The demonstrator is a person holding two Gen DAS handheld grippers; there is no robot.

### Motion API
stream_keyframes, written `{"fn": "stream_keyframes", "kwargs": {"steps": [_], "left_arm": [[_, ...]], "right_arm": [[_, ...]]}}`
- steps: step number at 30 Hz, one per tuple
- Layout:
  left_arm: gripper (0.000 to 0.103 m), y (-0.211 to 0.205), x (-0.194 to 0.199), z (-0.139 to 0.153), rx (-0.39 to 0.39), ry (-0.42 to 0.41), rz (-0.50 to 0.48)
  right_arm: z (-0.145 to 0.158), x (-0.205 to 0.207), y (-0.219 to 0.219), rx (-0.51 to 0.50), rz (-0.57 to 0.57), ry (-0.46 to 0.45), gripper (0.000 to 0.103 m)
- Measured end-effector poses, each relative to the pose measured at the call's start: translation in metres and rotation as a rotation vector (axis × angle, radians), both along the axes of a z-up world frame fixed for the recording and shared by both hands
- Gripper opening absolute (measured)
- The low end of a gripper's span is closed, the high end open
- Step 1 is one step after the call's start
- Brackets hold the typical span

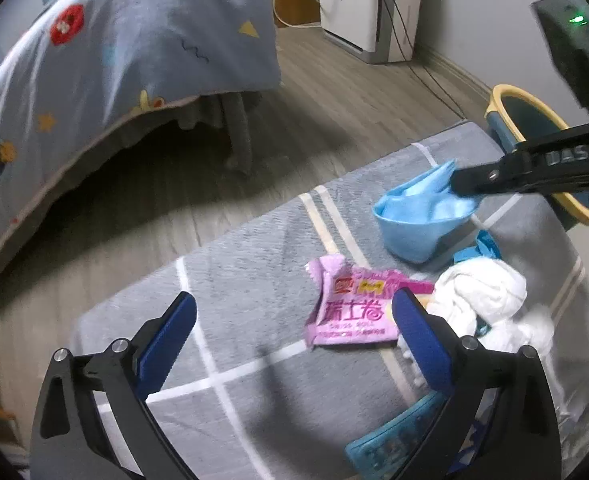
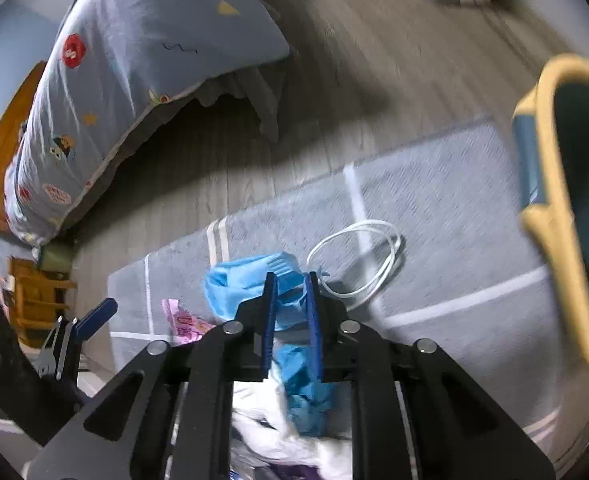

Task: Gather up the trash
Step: 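Grasp the blue face mask with the right tool while the left tool grasps the pink wrapper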

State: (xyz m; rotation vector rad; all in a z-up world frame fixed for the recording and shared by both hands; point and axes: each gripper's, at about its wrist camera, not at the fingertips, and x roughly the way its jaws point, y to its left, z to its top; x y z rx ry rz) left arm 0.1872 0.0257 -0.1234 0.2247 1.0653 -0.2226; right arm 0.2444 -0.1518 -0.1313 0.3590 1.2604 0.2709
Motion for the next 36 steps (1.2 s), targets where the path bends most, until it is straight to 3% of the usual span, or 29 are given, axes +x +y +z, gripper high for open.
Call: {"fn": "stream_keyframes", "kwargs": {"steps": [4,6,8,12,15,26,31,36], "left_arm": [[0.091,-0.002,0.009,-0.008,-0.049,0.054,0.015],[0.079,-0.003,0.012,-0.014,-0.065,0.090,0.007],[0.074,-0.006,0.014,-0.020,-0.071,0.123,0.000],[0.029,-0.011,0.017,-0.026,-0.087,0.175,-0.024],[0.016,-0.013,0.014,-0.023,-0.074,0.171,-0.051],[0.008,-0.018,-0.001,0.008,-0.041,0.109,-0.085],[0.007,-0.015,-0.013,0.032,0.031,0.033,-0.100],[0.007,-0.007,-0.023,0.058,0.034,-0.034,-0.093]], "right_arm": [[0.015,0.000,-0.005,-0.033,0.023,-0.053,0.012],[0.017,0.001,-0.008,-0.028,0.028,-0.056,0.012],[0.016,0.002,-0.011,-0.027,0.035,-0.054,0.012],[0.015,0.003,-0.017,-0.023,0.043,-0.045,0.012],[0.019,0.001,-0.022,-0.019,0.047,-0.047,0.012],[0.046,-0.015,-0.037,-0.026,0.021,-0.097,0.012],[0.065,-0.023,-0.045,-0.033,0.011,-0.129,0.012],[0.084,-0.029,-0.054,-0.046,0.004,-0.164,0.012]]}}
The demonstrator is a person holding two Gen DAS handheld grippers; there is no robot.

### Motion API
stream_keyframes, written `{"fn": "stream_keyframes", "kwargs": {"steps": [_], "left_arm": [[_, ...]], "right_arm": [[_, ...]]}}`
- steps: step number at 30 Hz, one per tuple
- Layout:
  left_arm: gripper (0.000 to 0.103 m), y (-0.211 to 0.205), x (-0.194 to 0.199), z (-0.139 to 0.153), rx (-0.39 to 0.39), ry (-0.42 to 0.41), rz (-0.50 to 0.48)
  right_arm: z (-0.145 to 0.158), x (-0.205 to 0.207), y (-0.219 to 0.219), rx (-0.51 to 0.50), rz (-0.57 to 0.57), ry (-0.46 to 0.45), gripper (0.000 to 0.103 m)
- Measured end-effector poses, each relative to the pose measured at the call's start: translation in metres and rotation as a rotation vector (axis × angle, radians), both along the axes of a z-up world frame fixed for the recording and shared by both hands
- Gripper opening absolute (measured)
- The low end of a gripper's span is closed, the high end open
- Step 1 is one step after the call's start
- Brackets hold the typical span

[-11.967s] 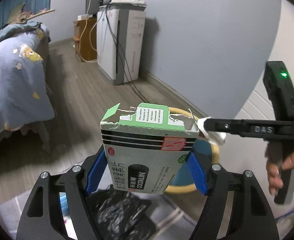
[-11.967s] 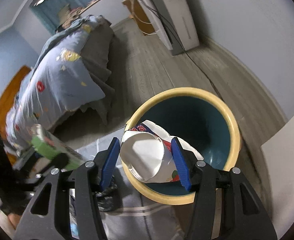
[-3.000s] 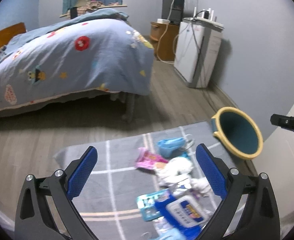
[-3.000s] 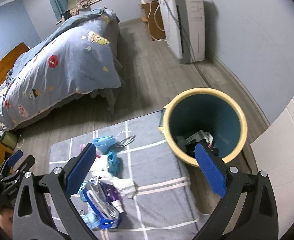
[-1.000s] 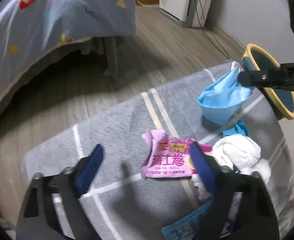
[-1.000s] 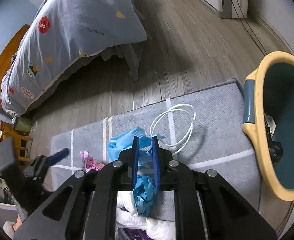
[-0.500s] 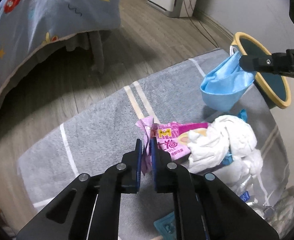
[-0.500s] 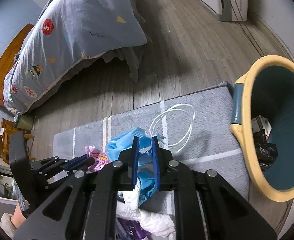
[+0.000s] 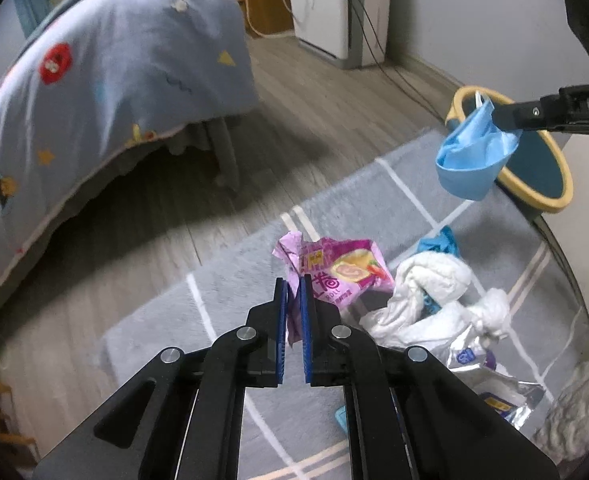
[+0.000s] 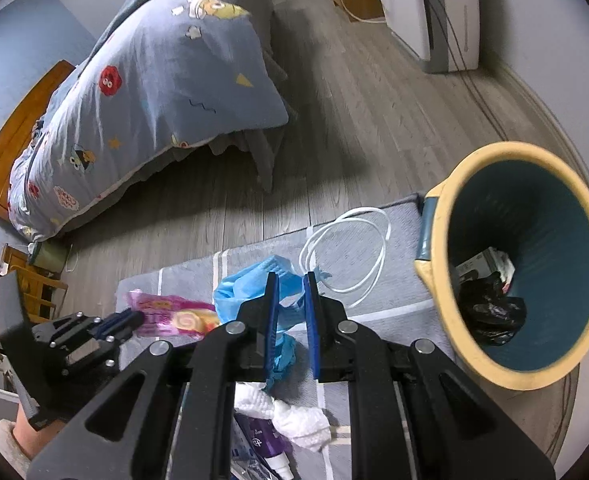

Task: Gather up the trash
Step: 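Grasp the blue face mask with the right tool while the left tool grasps the pink wrapper, then carry the mask and wrapper over the bin and open both tools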

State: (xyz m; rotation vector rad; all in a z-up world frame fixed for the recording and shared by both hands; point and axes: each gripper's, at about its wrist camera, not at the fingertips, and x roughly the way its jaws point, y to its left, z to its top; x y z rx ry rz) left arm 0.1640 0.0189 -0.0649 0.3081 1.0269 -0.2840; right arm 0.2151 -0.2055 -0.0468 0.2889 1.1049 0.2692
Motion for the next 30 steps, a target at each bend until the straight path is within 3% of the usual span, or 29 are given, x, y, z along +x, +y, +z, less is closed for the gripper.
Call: {"fn": "stream_keyframes", "kwargs": {"steps": [9,19,30], "left_arm": [[0.007,0.004,-0.016,0.043,-0.108,-0.086,0.012],[0.007,-0.019,-0.026,0.047,-0.138,-0.089,-0.003],[0.007,-0.064,-0.026,0.075,-0.207,-0.146,0.003]], "right_arm": [[0.029,-0.016,-0.022,-0.023,-0.041,-0.051,0.012],[0.065,-0.041,-0.063,-0.007,-0.123,-0.108,0.012],[0.076,-0.052,-0.113,0.017,-0.163,-0.142,0.012]]}}
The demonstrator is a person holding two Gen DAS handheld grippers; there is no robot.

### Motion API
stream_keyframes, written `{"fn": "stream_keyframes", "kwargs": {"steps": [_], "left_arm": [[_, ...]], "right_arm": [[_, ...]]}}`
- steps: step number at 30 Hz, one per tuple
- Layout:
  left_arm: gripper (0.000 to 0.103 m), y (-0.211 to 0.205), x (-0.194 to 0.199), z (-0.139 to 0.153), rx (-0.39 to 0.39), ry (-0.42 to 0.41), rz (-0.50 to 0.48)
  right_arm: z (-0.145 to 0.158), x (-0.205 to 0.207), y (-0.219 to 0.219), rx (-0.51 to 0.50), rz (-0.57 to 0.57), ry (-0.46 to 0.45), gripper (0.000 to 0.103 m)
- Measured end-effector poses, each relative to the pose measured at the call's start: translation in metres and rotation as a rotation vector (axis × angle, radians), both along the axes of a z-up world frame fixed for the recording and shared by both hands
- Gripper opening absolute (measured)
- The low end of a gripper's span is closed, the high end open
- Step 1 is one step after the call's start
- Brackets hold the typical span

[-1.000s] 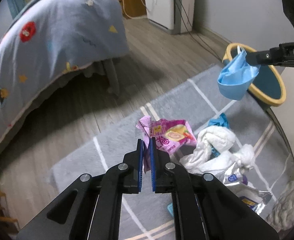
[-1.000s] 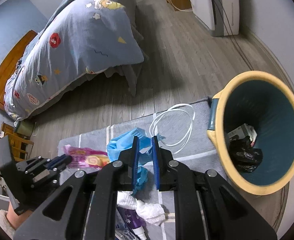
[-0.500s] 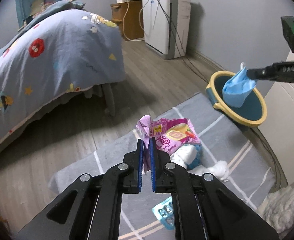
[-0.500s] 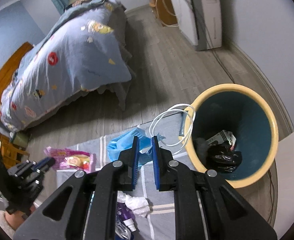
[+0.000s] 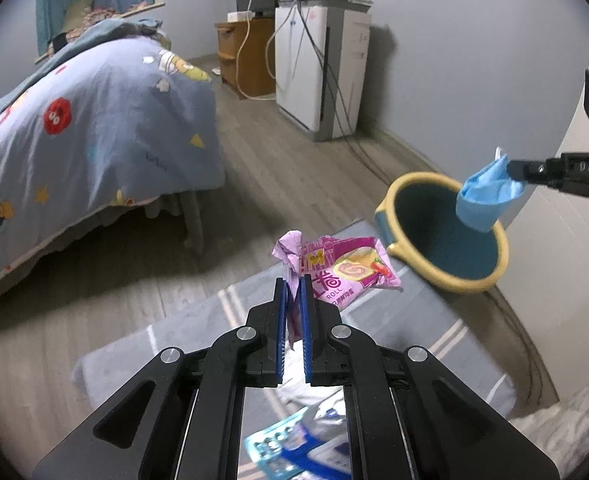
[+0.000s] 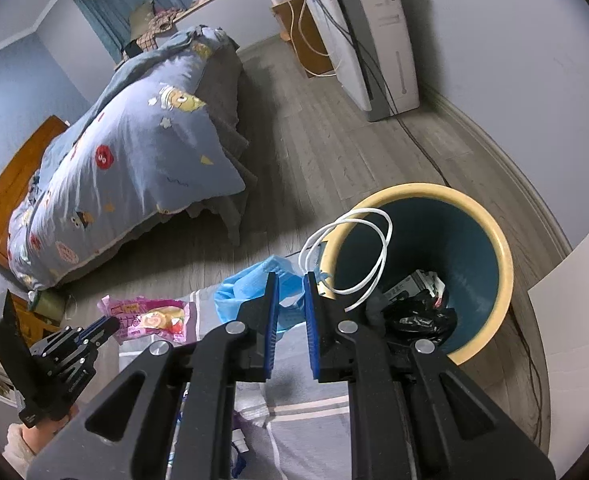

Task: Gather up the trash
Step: 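Carry the mask and wrapper over the bin and open both tools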

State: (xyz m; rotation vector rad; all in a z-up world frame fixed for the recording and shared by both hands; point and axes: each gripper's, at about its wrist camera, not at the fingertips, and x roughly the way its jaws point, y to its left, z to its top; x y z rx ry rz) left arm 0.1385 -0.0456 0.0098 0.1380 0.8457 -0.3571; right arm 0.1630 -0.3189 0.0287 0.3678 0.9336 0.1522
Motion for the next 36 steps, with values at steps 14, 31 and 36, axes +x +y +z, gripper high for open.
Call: {"fn": "stream_keyframes", "kwargs": {"steps": [14,31,36], "left_arm": [[0.008,-0.094,0.000,-0.009,-0.017,0.020,-0.087],[0.008,-0.183,0.038,-0.047,0.062,0.069,-0.187],[0.008,-0.201,0.050,-0.065,0.096,0.092,-0.202]], "right_arm": [[-0.028,0.015,-0.071,0.038,-0.103,0.029,0.012],[-0.076,0.030,-0.119,-0.025,-0.198,0.106,0.012],[-0.086,0.033,-0.123,-0.030,-0.210,0.127,0.012]]}}
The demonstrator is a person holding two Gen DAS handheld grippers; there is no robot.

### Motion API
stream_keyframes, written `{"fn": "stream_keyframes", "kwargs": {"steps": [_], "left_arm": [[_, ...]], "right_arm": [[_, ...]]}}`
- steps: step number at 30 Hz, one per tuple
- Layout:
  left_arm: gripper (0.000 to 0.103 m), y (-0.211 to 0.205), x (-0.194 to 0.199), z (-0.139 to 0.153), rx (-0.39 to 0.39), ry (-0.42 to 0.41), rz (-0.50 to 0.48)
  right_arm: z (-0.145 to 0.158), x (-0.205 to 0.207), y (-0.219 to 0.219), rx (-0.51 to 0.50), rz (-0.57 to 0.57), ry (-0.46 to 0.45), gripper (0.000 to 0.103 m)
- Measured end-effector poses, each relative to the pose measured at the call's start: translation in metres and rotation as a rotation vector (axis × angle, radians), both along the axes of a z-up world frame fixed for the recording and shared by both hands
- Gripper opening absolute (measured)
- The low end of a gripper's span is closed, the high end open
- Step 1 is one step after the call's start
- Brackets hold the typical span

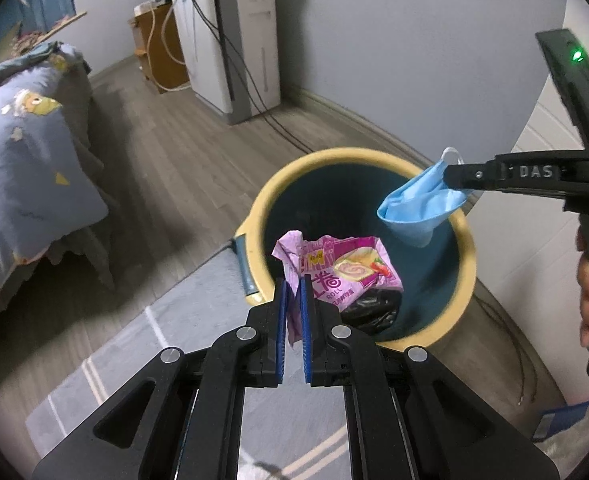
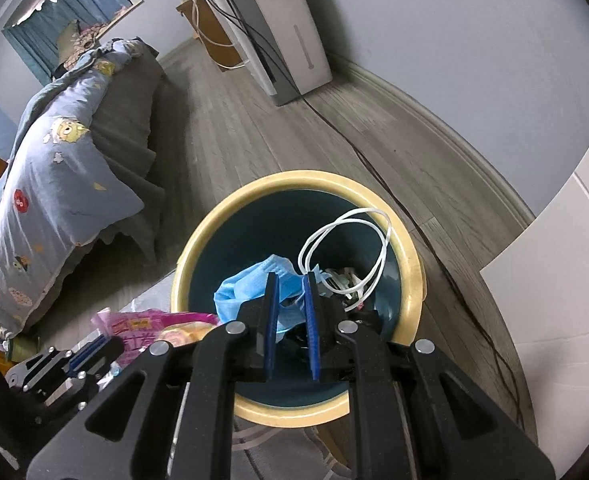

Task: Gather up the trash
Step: 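Carry the mask and wrapper over the bin and open both tools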

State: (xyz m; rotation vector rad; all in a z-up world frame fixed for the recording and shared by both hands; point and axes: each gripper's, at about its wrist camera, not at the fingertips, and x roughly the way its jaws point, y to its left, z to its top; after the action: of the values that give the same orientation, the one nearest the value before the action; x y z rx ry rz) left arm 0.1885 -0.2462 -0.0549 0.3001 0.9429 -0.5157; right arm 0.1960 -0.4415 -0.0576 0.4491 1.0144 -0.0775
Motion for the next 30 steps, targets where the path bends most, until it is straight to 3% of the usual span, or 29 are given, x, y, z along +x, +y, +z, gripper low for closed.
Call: {"fn": "stream_keyframes", "kwargs": {"steps": [5,16,22,24,25,27,29,30], "left_arm": [[0.008,-0.010,0.015,-0.022,0.053,0.028,0.010],[0.008,-0.015,0.032,-0.032,0.076,0.024,0.044],[0.030,-0.010,0.028,-0.030,0.073,0.008,0.051],[0.046,-0.007,0.026,-0.027,0.073,0.001,0.059],[0.051,-0.006,0.025,-0.026,0.069,-0.001,0.063],[0.067,0.001,0.021,-0.017,0.048,-0.015,0.078],[0.077,0.007,0.015,-0.008,0.029,-0.031,0.087],[0.083,0.010,0.012,-0.005,0.024,-0.043,0.093]], "right_arm": [[-0.009,0.004,0.003,-0.028,0.013,0.017,0.012],[-0.013,0.010,0.015,-0.094,0.044,0.000,0.012],[-0.008,0.009,0.015,-0.133,0.039,-0.015,0.013],[-0.005,0.008,0.015,-0.146,0.037,-0.012,0.014],[-0.003,0.007,0.014,-0.149,0.035,-0.011,0.017],[0.001,0.005,0.016,-0.151,0.031,-0.013,0.034],[0.010,0.001,0.018,-0.162,0.031,-0.030,0.060],[0.016,-0.002,0.020,-0.171,0.032,-0.043,0.067]]}}
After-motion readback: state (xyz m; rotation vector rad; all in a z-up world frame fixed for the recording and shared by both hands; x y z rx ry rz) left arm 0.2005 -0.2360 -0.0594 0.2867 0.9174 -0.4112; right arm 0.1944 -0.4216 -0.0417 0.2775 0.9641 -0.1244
